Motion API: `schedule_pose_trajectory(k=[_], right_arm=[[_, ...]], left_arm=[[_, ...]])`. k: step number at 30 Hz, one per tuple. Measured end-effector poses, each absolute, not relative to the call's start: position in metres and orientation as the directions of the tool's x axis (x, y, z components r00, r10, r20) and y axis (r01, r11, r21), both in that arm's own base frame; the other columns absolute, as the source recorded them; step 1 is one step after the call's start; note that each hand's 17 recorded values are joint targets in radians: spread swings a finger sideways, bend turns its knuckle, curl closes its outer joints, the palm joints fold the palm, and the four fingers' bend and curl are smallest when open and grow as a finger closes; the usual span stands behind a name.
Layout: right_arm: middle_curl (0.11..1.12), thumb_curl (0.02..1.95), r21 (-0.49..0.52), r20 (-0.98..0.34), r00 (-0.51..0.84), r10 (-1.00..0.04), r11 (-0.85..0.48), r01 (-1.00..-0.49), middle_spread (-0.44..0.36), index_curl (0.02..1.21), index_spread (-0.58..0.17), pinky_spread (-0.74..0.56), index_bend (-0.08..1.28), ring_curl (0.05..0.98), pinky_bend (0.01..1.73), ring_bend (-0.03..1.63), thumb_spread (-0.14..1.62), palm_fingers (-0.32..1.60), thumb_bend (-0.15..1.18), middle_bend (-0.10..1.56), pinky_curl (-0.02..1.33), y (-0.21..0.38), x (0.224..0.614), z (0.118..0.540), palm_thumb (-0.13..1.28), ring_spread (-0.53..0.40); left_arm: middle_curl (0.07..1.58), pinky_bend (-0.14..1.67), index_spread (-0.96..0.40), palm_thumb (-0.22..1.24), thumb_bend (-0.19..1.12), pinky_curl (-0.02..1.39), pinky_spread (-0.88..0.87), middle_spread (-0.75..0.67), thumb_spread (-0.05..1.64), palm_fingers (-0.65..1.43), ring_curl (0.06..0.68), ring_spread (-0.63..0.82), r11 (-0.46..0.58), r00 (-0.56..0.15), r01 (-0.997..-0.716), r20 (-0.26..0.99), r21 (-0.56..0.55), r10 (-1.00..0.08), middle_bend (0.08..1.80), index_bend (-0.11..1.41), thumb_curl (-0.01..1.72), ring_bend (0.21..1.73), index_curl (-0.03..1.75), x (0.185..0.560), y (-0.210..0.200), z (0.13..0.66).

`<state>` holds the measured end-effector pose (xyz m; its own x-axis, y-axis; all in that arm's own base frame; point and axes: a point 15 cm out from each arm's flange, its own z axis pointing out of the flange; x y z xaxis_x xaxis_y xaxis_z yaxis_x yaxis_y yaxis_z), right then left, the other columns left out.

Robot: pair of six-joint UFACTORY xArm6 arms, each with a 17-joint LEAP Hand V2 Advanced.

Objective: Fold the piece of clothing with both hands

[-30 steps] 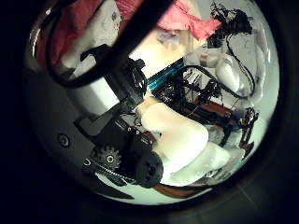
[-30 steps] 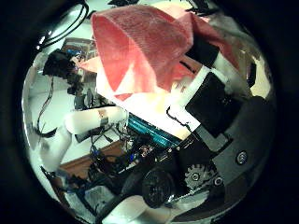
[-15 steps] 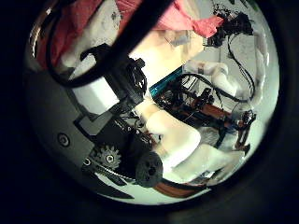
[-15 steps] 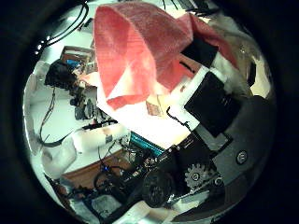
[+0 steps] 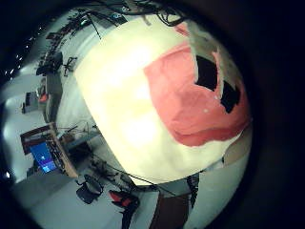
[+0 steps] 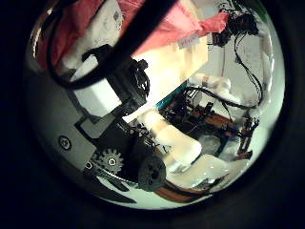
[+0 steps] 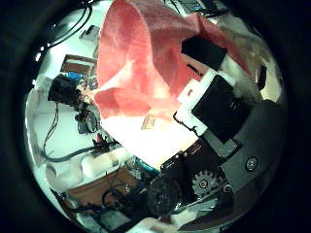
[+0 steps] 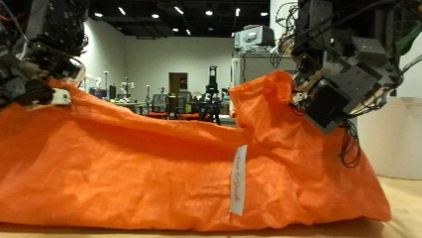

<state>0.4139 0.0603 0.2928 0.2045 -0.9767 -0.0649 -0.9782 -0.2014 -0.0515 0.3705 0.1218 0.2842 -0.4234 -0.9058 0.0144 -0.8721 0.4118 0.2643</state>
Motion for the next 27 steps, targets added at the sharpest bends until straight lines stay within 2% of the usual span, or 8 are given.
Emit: schedule_pose_trajectory(k=[6,15,22,27], right_arm=[[0.84,0.56,-0.040,-0.066,0.186,-0.980,-0.183,-0.982,-0.171,0.94,-0.278,-0.23,1.03,0.724,1.11,1.37,1.19,1.10,-0.01,1.27,1.18,0.064,0.457,0.282,1.08,-0.219],[0.84,0.53,-0.008,-0.081,0.164,-0.983,-0.164,-0.986,-0.172,0.95,-0.283,-0.24,1.02,0.718,1.11,1.37,1.25,1.08,-0.02,1.26,1.18,0.071,0.523,0.251,0.98,-0.224],[0.83,0.50,0.035,-0.087,0.154,-0.984,-0.157,-0.987,-0.172,0.94,-0.289,-0.24,1.00,0.709,1.08,1.35,1.27,1.08,-0.01,1.24,1.18,0.075,0.554,0.215,0.96,-0.223],[0.82,0.48,0.026,-0.106,0.146,-0.984,-0.149,-0.988,-0.173,0.93,-0.296,-0.25,0.96,0.695,1.04,1.34,1.28,1.06,-0.01,1.21,1.16,0.081,0.581,0.204,0.95,-0.223]], left_arm=[[0.94,0.41,-0.71,0.66,-0.01,0.84,-0.87,-0.42,1.42,1.00,0.599,-0.48,0.392,-0.401,-0.877,0.025,0.278,-0.916,0.94,0.44,0.37,1.02,1.21,0.399,0.129,0.269],[0.95,0.38,-0.70,0.65,-0.01,0.86,-0.87,-0.42,1.42,0.97,0.608,-0.48,0.370,-0.371,-0.881,0.054,0.294,-0.927,0.95,0.44,0.37,1.03,1.22,0.435,0.133,0.242],[0.95,0.34,-0.70,0.62,-0.01,0.88,-0.86,-0.42,1.41,0.94,0.615,-0.48,0.354,-0.347,-0.876,0.082,0.328,-0.934,0.96,0.44,0.36,1.04,1.23,0.453,0.136,0.211],[0.96,0.32,-0.69,0.60,-0.01,0.89,-0.85,-0.41,1.41,0.91,0.619,-0.48,0.329,-0.317,-0.883,0.094,0.333,-0.944,0.97,0.45,0.36,1.04,1.23,0.465,0.146,0.196]])
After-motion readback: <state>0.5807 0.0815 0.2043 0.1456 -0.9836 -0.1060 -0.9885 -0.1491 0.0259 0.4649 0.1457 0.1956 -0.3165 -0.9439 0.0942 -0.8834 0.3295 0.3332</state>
